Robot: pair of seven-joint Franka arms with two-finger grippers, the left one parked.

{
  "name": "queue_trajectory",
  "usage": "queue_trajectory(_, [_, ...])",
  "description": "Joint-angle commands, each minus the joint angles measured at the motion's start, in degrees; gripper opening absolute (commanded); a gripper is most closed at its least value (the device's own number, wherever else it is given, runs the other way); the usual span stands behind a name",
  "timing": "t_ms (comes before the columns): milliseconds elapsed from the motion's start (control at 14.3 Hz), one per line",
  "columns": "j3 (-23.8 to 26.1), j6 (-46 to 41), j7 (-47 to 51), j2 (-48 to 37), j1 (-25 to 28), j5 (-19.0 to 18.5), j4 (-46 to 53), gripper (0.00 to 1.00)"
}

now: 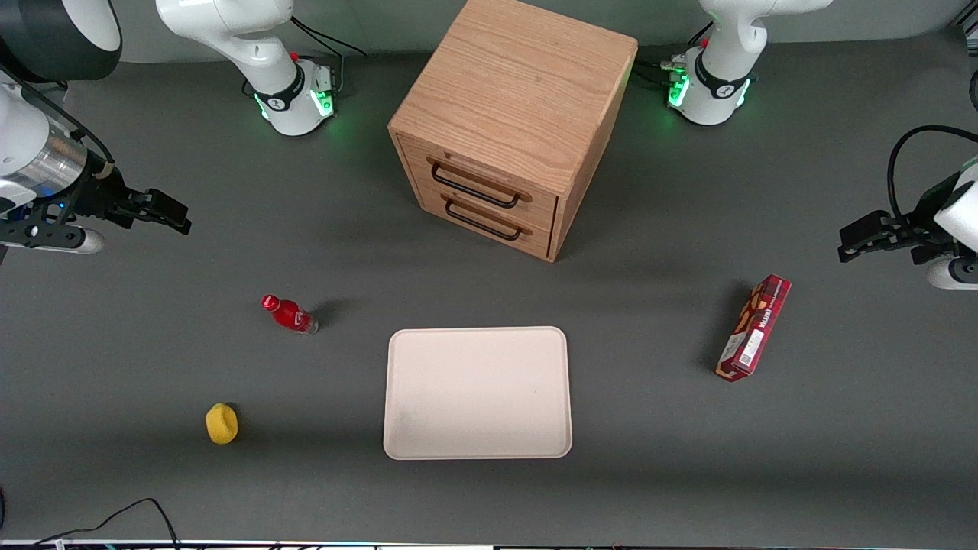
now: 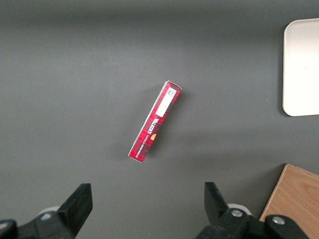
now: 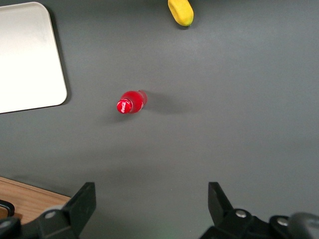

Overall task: Open upper drawer
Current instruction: 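Move the right gripper to the black handle of the upper drawer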

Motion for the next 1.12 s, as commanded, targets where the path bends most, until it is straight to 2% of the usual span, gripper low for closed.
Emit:
queue_trajectory(0, [-0.37, -1.13, 1.57, 0.53, 0.65, -1.12, 1.68, 1.0])
queue_trajectory(349, [0.5, -5.42, 1.05, 2.97, 0.91, -0.77, 8.25, 1.0])
queue_trajectory(419, [1.29, -7.7, 1.14, 3.85, 0.91, 0.28, 10.63, 1.0])
queue_trajectory(558, [3.22, -10.09, 0.44, 5.44, 0.91, 5.71, 14.58, 1.0])
queue_trajectory(698, [7.6, -9.84, 0.26, 6.76, 0.91, 9.94, 16.18, 1.0])
queue_trajectory(837, [12.52, -9.84, 0.0, 9.82, 1.0, 10.84, 19.42, 1.0])
queue_trajectory(1047, [21.75, -9.49, -7.8, 16.06, 1.18, 11.54, 23.38, 1.0])
